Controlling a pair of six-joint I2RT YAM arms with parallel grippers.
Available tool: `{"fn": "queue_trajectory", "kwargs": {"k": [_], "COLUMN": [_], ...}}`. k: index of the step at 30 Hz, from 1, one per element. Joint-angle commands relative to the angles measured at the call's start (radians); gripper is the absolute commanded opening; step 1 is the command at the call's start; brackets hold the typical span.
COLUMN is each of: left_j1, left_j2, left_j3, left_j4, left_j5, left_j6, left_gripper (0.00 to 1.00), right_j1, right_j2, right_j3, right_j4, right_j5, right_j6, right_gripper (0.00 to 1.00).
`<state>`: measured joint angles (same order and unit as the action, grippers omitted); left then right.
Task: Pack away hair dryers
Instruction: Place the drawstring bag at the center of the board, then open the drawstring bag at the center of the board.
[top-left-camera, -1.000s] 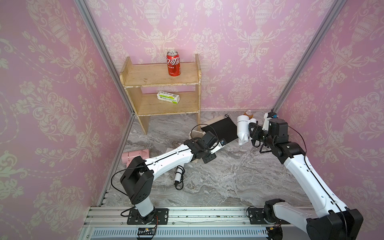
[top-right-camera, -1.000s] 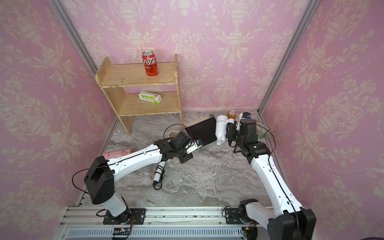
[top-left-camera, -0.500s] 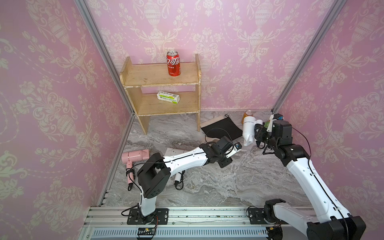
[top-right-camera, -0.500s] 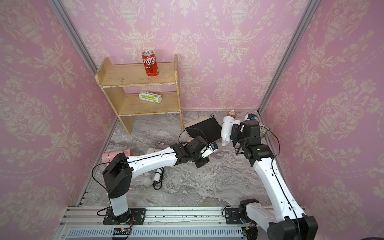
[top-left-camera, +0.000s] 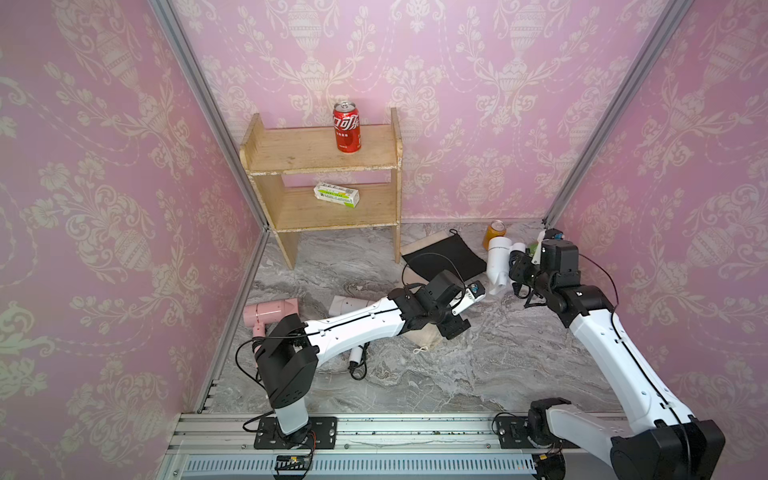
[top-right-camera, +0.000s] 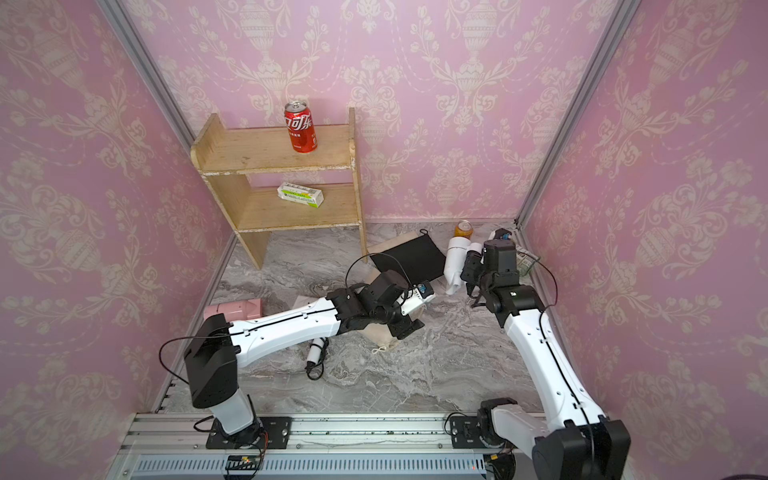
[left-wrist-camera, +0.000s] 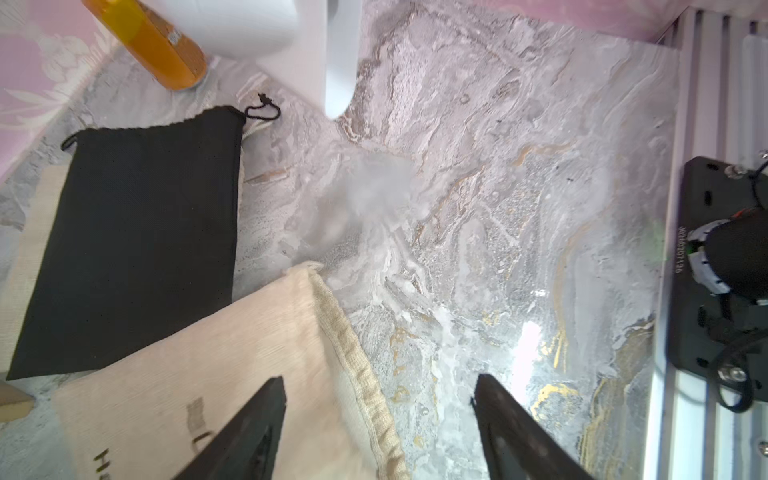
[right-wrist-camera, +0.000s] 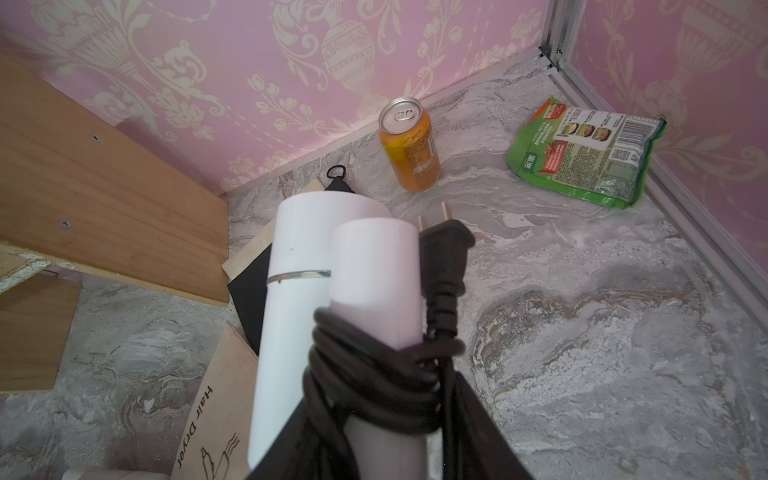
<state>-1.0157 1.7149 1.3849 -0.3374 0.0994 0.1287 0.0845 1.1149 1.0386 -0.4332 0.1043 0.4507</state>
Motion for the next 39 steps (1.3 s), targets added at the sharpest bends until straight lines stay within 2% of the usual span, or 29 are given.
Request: {"fn": "queue_trajectory", "kwargs": {"k": [1,6,10,19,27,30,39], "left_j1": [-0.040,-0.043,-0.042,-0.040,-0.025,-0.018,-0.003], "left_j2": [-0.054,-0.031,0.052,0.236,0.315,0.328,0.320], "left_j3": [-0.040,-0.062,-0.035,0.034,0.054,0.054,0.049], "left_j4": [0.012,-0.036,-0.127,-0.193,-0.187,-0.185,-0.171], "left_j5": [-0.019,-0.137,-0.240,-0.275,-0.306,-0.311,-0.286], "left_j6": [-0.045,-0.094,-0.124,-0.172,-0.177,-0.175,-0.169], "left_gripper": [0.74,0.72,0.69,0.64,0.55,0.47,0.05], "right_j1": [-0.008,-0.008,-0.008,-0.026,-0.038,-0.040,-0.039], "right_j2": [0.002,0.016,0.016,0.029,0.031,0.030,0.040], "right_j3": [0.014,0.006,0.006,0.022,0.018,0.019,0.031], "right_j4": [0.051,0.062,0.060,0.037,0.045,0.045,0.043], "right_j5": [0.007,-0.019,-0.019,-0.028,-0.051,-0.054,-0.065], "right_j6": [-0.015,-0.011,-0.011,-0.001,0.003,0.002,0.000], "right_gripper": [0.28,0.28,0.28,0.28,0.28,0.28,0.28]}}
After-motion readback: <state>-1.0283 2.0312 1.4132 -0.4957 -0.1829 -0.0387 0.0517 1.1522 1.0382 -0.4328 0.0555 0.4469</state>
